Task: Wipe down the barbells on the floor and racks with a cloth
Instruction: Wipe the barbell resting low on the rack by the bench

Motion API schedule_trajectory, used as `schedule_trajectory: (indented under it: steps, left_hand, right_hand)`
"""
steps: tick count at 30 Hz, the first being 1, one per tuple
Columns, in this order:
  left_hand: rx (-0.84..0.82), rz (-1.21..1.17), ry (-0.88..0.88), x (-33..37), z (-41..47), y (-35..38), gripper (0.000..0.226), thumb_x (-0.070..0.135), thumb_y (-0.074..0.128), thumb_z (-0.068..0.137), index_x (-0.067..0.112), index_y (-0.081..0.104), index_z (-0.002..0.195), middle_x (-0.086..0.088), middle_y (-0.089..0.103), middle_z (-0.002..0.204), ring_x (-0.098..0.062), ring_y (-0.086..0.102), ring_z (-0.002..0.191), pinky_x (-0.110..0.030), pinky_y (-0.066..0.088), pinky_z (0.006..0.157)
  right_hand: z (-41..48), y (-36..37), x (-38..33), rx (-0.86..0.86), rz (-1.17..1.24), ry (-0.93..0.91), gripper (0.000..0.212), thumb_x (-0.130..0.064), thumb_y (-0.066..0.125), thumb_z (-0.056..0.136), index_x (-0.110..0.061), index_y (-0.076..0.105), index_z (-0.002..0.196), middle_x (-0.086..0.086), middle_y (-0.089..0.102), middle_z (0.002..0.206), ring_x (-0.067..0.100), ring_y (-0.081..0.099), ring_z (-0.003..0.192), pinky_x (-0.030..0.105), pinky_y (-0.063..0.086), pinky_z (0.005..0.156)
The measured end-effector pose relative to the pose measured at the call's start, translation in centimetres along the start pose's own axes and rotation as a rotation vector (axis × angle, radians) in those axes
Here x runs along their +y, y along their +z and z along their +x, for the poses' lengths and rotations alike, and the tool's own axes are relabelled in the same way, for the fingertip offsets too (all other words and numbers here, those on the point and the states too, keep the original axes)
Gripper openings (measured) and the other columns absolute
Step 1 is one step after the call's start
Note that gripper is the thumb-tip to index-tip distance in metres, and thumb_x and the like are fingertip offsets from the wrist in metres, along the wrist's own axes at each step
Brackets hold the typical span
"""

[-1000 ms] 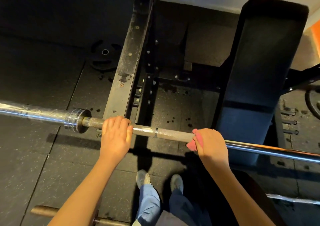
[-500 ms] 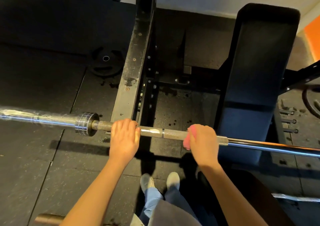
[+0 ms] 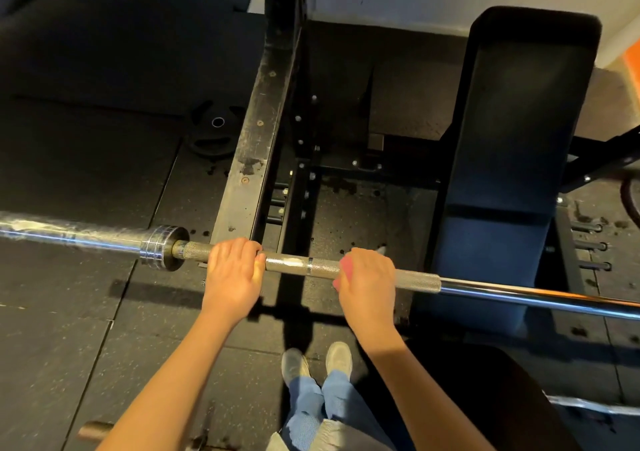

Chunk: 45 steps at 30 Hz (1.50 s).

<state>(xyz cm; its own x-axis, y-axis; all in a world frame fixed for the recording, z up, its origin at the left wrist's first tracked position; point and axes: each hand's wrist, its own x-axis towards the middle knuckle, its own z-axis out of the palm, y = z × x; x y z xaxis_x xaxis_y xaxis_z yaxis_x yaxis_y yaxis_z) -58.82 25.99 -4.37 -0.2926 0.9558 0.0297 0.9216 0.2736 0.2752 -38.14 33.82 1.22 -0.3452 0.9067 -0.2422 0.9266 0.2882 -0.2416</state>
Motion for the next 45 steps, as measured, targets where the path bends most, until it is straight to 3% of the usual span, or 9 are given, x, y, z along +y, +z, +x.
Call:
schedule_trajectory:
  steps: [5, 11, 18, 21, 26, 33, 35, 38, 45]
  left_hand:
    - [0.028, 0.004, 0.010, -0.3, 0.2, 0.3, 0.035, 0.033, 0.028, 0.095, 0.015, 0.059, 0.091, 0.005, 0.049, 0.084, -0.014, 0.041, 0.080, -0.029, 0.025, 0.075]
    - [0.027, -0.011, -0.002, -0.1, 0.3, 0.2, 0.035, 0.034, 0.028, 0.095, 0.017, 0.058, 0.091, 0.007, 0.048, 0.084, -0.013, 0.040, 0.080, -0.028, 0.025, 0.076]
    - [0.018, -0.022, 0.009, 0.0, 0.1, 0.1, 0.034, 0.035, 0.029, 0.096, 0.017, 0.058, 0.093, 0.004, 0.052, 0.087, -0.016, 0.044, 0.083, -0.029, 0.028, 0.078]
    - [0.016, -0.031, 0.021, 0.0, 0.0, 0.0, 0.032, 0.035, 0.031, 0.096, 0.017, 0.057, 0.092, 0.003, 0.052, 0.086, -0.017, 0.044, 0.082, -0.029, 0.028, 0.078]
    - [0.037, -0.023, 0.035, -0.1, -0.1, 0.0, 0.032, 0.034, 0.033, 0.095, 0.014, 0.058, 0.092, 0.000, 0.052, 0.085, -0.020, 0.045, 0.081, -0.034, 0.032, 0.078]
    - [-0.004, -0.027, 0.033, -0.2, -0.1, 0.0, 0.035, 0.036, 0.030, 0.096, 0.016, 0.058, 0.093, 0.002, 0.051, 0.086, -0.019, 0.044, 0.081, -0.034, 0.034, 0.079]
    - [0.016, -0.036, 0.036, -0.1, -0.2, -0.1, 0.034, 0.036, 0.031, 0.096, 0.015, 0.058, 0.093, 0.001, 0.052, 0.087, -0.019, 0.044, 0.081, -0.034, 0.034, 0.078]
    - [0.034, -0.040, 0.043, -0.1, -0.3, -0.1, 0.035, 0.035, 0.031, 0.097, 0.014, 0.059, 0.093, 0.000, 0.052, 0.087, -0.020, 0.044, 0.081, -0.035, 0.035, 0.077]
    - [0.023, -0.037, 0.049, -0.1, -0.3, -0.1, 0.034, 0.036, 0.031, 0.097, 0.016, 0.058, 0.094, 0.001, 0.052, 0.087, -0.018, 0.045, 0.082, -0.034, 0.036, 0.079]
  right_hand:
    - [0.6, 0.9, 4.8, -0.042, 0.035, -0.214, 0.011, -0.029, 0.066, 0.076, -0.024, 0.058, 0.082, -0.013, 0.038, 0.068, 0.014, 0.049, 0.065, 0.024, 0.024, 0.063]
    - [0.8, -0.2, 4.0, -0.001, 0.020, 0.009, 0.007, -0.022, 0.066, 0.072, -0.020, 0.062, 0.068, -0.005, 0.047, 0.060, 0.019, 0.052, 0.062, 0.029, 0.038, 0.061]
    - [1.5, 2.1, 1.4, -0.091, 0.004, -0.258, 0.010, -0.023, 0.065, 0.072, -0.026, 0.058, 0.078, -0.011, 0.038, 0.067, 0.021, 0.060, 0.072, 0.026, 0.031, 0.061]
    - [1.1, -0.1, 4.2, -0.116, -0.056, -0.072, 0.006, -0.018, 0.061, 0.075, -0.021, 0.056, 0.076, -0.004, 0.052, 0.068, 0.024, 0.057, 0.070, 0.028, 0.032, 0.059]
    - [1.0, -1.5, 5.1, 0.288, 0.043, 0.290, 0.003, -0.014, 0.060, 0.082, -0.017, 0.060, 0.080, 0.003, 0.059, 0.080, 0.018, 0.046, 0.070, 0.023, 0.029, 0.062]
    - [-1.9, 0.7, 4.2, 0.181, 0.094, -0.173, 0.029, -0.031, 0.038, 0.096, -0.020, 0.059, 0.112, -0.003, 0.065, 0.092, 0.022, 0.058, 0.083, 0.040, 0.048, 0.073]
    - [-1.3, -0.7, 6.6, 0.189, -0.032, -0.047, 0.022, -0.034, 0.034, 0.095, -0.025, 0.054, 0.091, -0.004, 0.062, 0.070, 0.020, 0.051, 0.065, 0.037, 0.043, 0.064]
    - [-0.7, 0.3, 4.5, 0.269, 0.065, 0.117, 0.028, -0.021, 0.034, 0.092, -0.018, 0.049, 0.068, 0.002, 0.056, 0.073, 0.023, 0.051, 0.076, 0.037, 0.041, 0.069]
    - [-1.8, 2.3, 2.9, 0.344, 0.168, -0.211, 0.011, -0.006, 0.053, 0.084, -0.010, 0.061, 0.078, 0.004, 0.058, 0.080, 0.024, 0.054, 0.078, 0.036, 0.045, 0.078]
